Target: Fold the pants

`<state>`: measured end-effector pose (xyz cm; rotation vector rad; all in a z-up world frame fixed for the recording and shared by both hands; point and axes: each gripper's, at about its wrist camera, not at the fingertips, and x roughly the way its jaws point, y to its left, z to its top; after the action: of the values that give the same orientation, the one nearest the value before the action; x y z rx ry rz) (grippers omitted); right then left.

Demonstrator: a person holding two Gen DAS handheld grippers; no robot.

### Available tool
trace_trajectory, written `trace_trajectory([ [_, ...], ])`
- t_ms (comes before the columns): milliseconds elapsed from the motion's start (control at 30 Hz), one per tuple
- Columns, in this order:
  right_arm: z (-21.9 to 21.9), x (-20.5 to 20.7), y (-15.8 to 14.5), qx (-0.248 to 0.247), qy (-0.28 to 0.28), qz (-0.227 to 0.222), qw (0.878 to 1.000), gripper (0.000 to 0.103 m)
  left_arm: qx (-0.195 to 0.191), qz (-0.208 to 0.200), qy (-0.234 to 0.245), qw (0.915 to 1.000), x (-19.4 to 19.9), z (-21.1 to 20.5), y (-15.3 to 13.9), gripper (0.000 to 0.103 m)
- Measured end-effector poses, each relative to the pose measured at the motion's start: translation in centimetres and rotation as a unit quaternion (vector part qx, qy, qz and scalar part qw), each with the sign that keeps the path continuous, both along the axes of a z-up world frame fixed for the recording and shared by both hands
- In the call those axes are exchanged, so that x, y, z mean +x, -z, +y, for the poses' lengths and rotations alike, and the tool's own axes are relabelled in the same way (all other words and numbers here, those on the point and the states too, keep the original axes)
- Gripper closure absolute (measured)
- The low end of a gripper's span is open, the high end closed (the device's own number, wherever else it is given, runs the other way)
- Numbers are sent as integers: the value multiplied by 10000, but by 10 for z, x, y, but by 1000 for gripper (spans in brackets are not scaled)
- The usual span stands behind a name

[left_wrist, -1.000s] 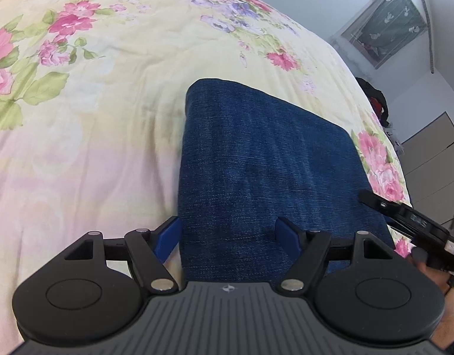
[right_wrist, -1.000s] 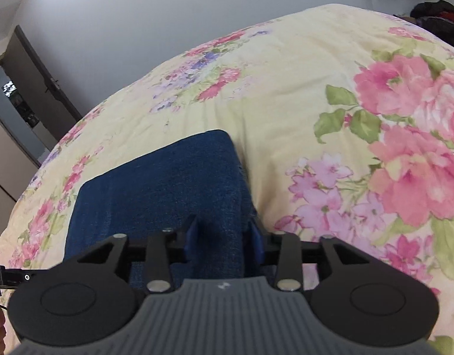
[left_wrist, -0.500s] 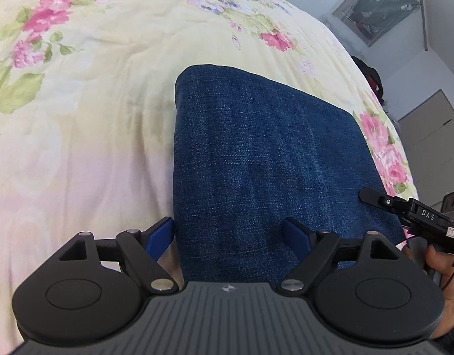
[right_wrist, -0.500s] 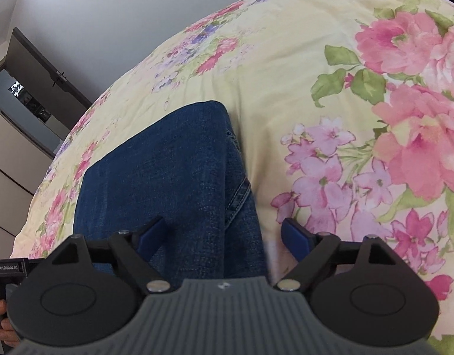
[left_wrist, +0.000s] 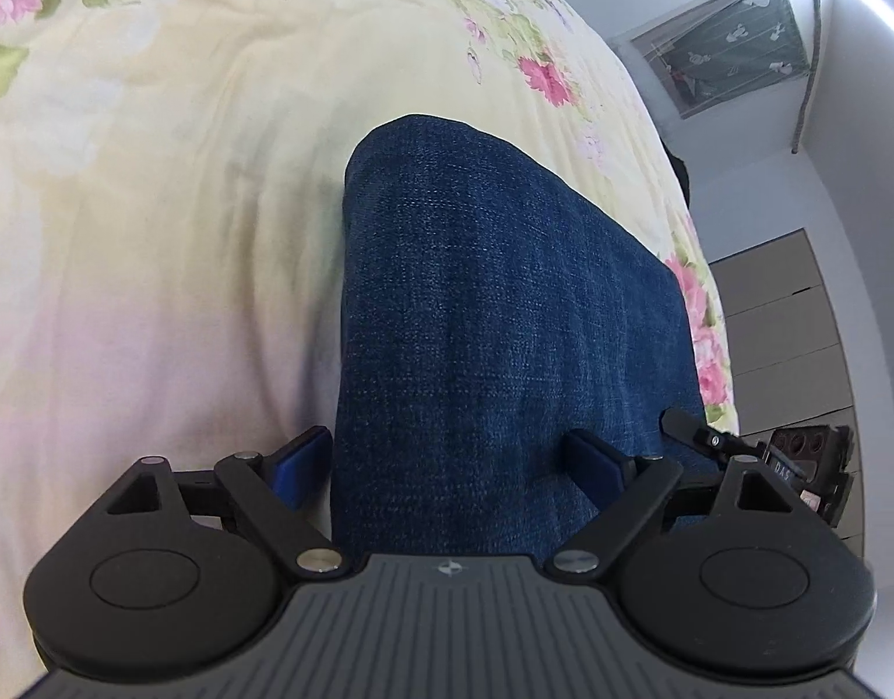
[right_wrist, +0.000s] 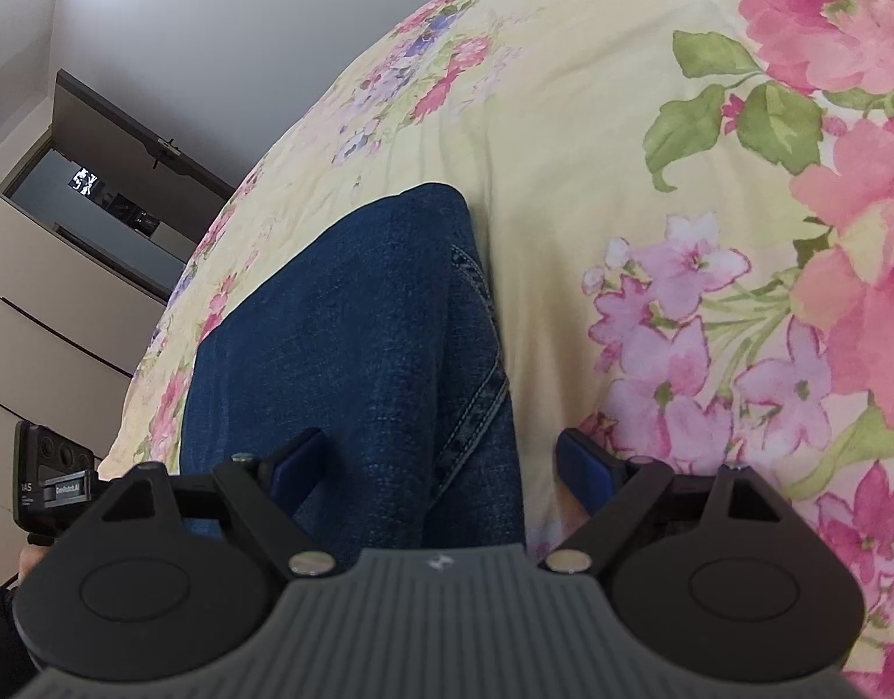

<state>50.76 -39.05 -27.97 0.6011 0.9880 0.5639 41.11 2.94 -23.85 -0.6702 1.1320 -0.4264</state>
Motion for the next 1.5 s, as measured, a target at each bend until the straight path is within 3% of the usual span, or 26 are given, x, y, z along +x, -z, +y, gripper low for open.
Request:
trace_trajectory([
  [33, 2, -1, -1, -21, -38, -28, 10000, 22, -65, -9, -33, 10000, 0, 0, 2, 0],
  [67, 4, -2, -1, 12, -84, -30, 10000, 30, -112, -73, -33, 9999, -1, -1, 1, 5],
  [100, 6, -1, -1, 140, -139, 38, 9998, 38, -85, -156, -5, 9998, -3, -3, -1, 15],
  [200, 8, -1, -4, 86, -133, 47, 9999, 47, 90, -216, -8, 9997, -8, -6, -5, 27],
  [300, 1, -4, -6, 363, 4, 168, 9992, 59, -303, -56, -189, 9993, -11, 9, -11, 52],
  [367, -10, -12, -16, 831, 106, 280, 9961, 82, -628, -74, -230, 9977, -17, 16, -21, 60],
  [467, -14, -36, -39, 828, -22, 131, 9965, 84, -683, -109, -46, 9976, -32, 13, -34, 60],
  [567, -11, -50, -37, 788, -41, 313, 9964, 84, -690, 364, -125, 9969, -41, 14, -21, 60],
  [600, -10, -52, -33, 728, -48, 379, 9966, 84, -613, 502, -199, 9967, -42, 14, -14, 56],
  [633, -7, -52, -27, 645, 11, 446, 9969, 81, -409, 557, -300, 9972, -42, 14, -7, 45],
  [700, 0, -55, -21, 243, 118, 343, 9990, 67, 89, 490, -336, 9982, -42, 9, -4, 24],
  [733, 2, -58, -22, 48, 133, 226, 9996, 55, 196, 412, -332, 9984, -43, 7, -6, 22],
  [867, 0, -81, -42, -364, 253, -172, 9989, 52, 1046, -88, -279, 9941, -63, -3, -39, 23],
  [967, -5, -107, -53, -598, 437, -473, 9961, 52, 1716, -717, -307, 9821, -94, -12, -59, 22],
  [1067, -3, -141, -73, -1153, 651, -1213, 9837, 52, 2202, -1444, -241, 9644, -130, -30, -71, 22],
  [1100, 0, -152, -79, -1314, 627, -1498, 9779, 54, 2290, -1642, -194, 9593, -139, -36, -72, 22],
  [1167, 11, -171, -87, -1705, 452, -2088, 9619, 81, 2391, -1983, -108, 9505, -149, -55, -76, 23],
  [1233, 27, -187, -93, -2182, 187, -2703, 9375, 94, 2432, -2316, -36, 9419, -155, -71, -81, 23],
  [1300, 45, -199, -95, -2680, -123, -3138, 9108, 98, 2533, -2485, 115, 9349, -160, -80, -81, 23],
  [1367, 57, -206, -87, -3380, -352, -2954, 8929, 99, 2812, -2170, 256, 9345, -154, -88, -70, 23],
  [1400, 55, -207, -81, -3500, -331, -2723, 8957, 99, 2851, -1953, 276, 9380, -152, -86, -60, 17],
  [1433, 49, -207, -74, -3483, -280, -2390, 9060, 99, 2704, -1805, 230, 9454, -154, -80, -51, 16],
  [1500, 36, -205, -65, -3480, -175, -1862, 9186, 98, 2451, -1671, 49, 9550, -161, -68, -45, 16],
])
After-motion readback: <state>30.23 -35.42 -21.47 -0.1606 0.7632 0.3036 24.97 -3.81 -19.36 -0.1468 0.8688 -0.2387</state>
